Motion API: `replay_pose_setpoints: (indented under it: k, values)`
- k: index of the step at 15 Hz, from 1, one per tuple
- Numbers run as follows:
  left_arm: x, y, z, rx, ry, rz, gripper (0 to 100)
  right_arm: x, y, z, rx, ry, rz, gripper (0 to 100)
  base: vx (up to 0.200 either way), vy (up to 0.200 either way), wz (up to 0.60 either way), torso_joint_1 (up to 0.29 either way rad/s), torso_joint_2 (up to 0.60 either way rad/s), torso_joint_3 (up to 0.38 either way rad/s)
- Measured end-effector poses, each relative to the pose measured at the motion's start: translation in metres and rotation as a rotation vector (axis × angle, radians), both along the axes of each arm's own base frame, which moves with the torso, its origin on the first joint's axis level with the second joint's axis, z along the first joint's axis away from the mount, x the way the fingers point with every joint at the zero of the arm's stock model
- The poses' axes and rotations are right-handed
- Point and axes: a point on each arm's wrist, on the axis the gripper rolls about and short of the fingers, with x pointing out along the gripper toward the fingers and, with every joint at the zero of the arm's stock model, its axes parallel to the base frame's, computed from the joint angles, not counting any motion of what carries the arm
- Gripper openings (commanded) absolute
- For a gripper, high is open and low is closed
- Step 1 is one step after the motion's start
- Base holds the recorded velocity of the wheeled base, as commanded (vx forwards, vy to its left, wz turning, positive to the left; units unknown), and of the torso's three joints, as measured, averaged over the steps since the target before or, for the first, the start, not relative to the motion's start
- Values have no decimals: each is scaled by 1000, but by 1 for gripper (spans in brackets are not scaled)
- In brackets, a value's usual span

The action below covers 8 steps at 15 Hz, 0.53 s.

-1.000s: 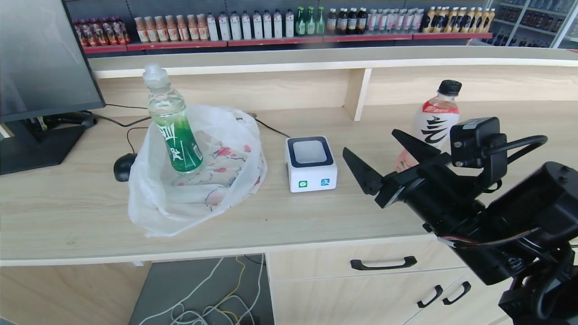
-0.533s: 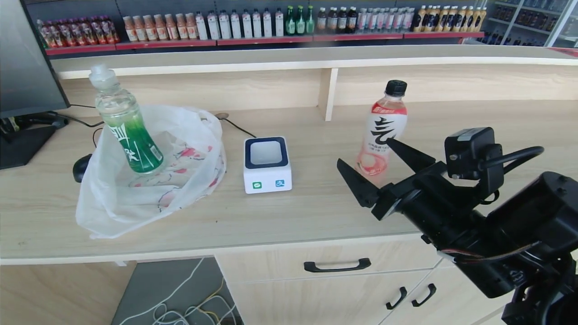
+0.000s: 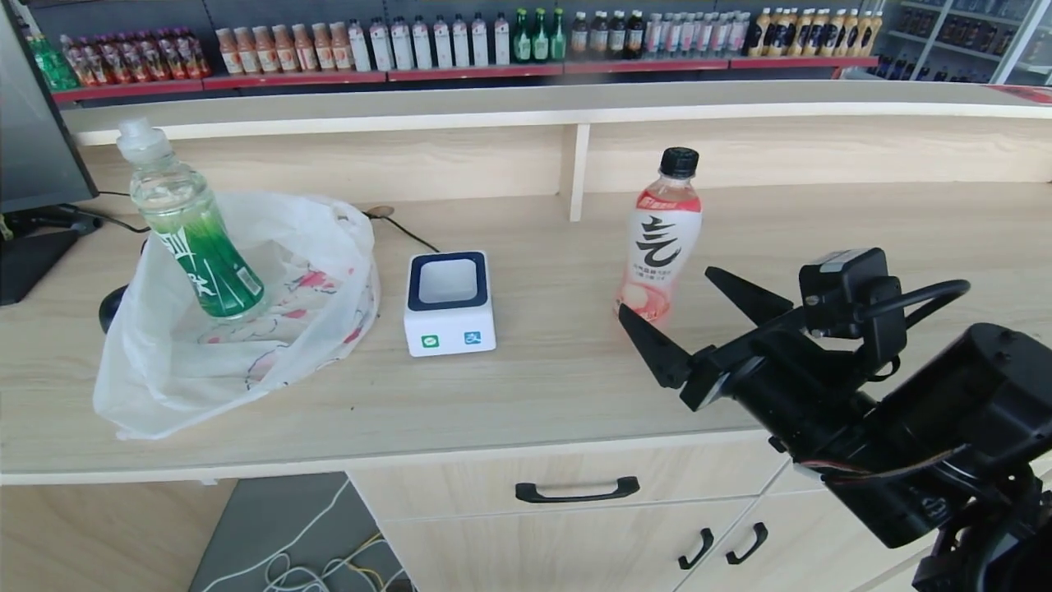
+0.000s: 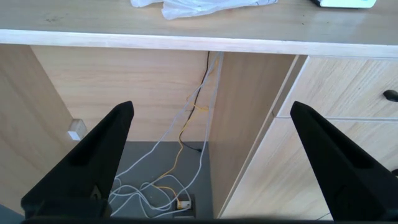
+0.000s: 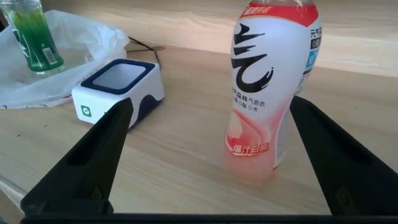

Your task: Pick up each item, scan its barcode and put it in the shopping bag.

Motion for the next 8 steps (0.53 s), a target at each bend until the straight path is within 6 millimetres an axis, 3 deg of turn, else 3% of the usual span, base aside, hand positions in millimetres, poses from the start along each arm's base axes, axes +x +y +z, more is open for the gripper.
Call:
replay_pose_setpoints:
  k: [8]
  values:
    - [0, 0, 0, 0, 0, 0, 100, 18, -3, -8, -11, 54, -131, 100, 0, 0, 0, 0, 0, 0]
